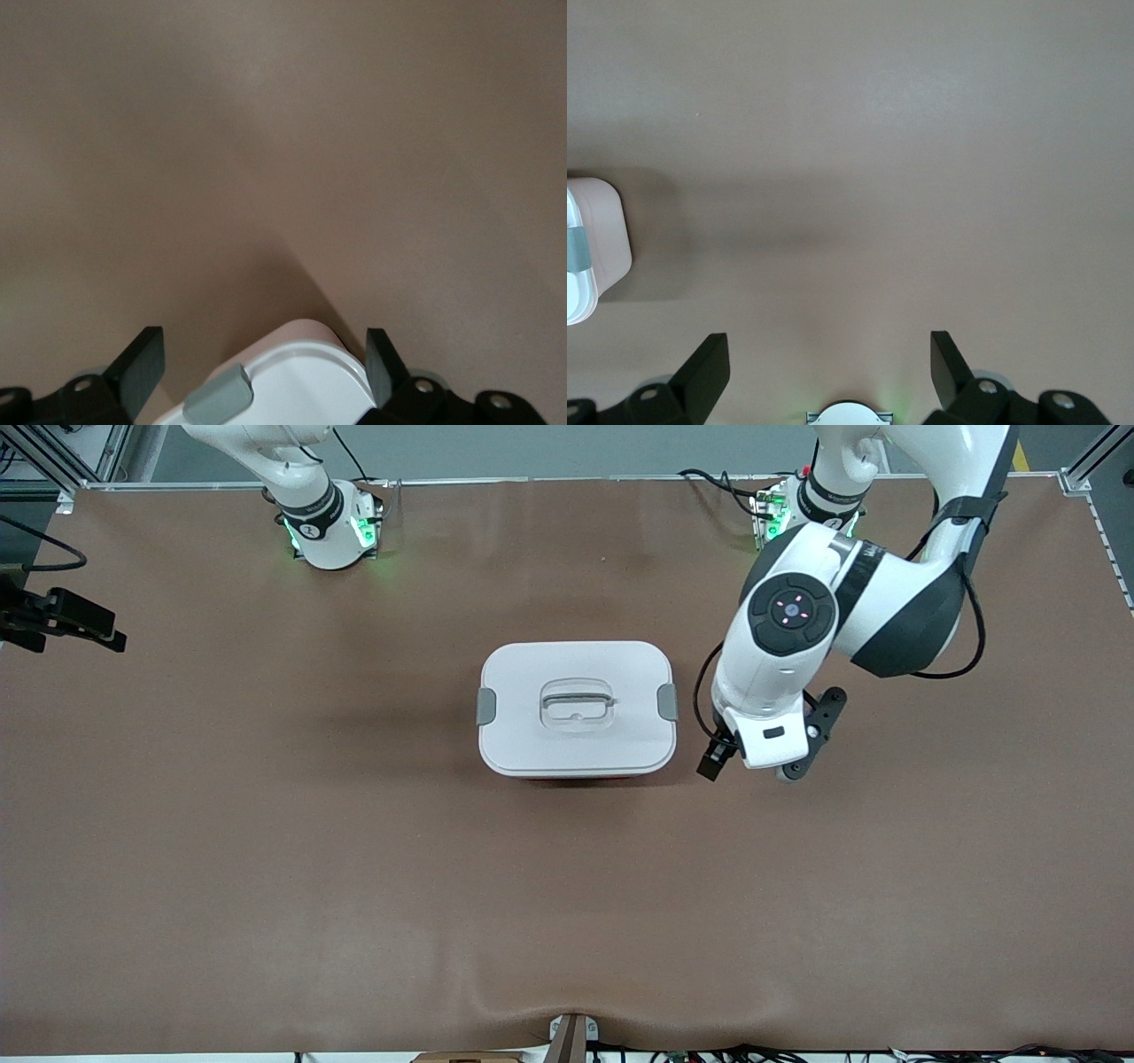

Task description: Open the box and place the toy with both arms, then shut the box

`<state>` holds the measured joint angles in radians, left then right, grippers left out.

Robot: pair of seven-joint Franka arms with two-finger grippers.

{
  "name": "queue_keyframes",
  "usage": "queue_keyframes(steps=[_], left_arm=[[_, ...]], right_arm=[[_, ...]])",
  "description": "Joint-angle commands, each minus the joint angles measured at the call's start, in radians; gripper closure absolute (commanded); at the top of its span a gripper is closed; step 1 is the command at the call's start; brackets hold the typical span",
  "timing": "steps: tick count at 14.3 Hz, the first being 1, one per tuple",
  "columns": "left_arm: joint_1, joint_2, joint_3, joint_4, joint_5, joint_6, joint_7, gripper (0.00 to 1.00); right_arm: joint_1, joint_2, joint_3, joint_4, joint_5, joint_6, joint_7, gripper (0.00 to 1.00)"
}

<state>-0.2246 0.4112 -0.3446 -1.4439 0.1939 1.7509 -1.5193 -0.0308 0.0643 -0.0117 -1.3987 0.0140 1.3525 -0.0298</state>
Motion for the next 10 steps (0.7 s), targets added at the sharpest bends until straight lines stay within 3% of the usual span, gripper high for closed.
queue_keyframes(steps=[1, 10], left_arm=[[0.042, -0.028, -0.007, -0.012, -0.018, -0.024, 0.125, 0.0], [0.197, -0.12, -0.001, -0.019, -0.031, -0.082, 0.6, 0.0]], right_arm=[[-0.005, 0.0, 0.007, 0.014, 0.0, -0.004, 0.011, 0.0], [-0.009, 0.002, 0.006, 0.014, 0.003, -0.006, 0.005, 0.0]])
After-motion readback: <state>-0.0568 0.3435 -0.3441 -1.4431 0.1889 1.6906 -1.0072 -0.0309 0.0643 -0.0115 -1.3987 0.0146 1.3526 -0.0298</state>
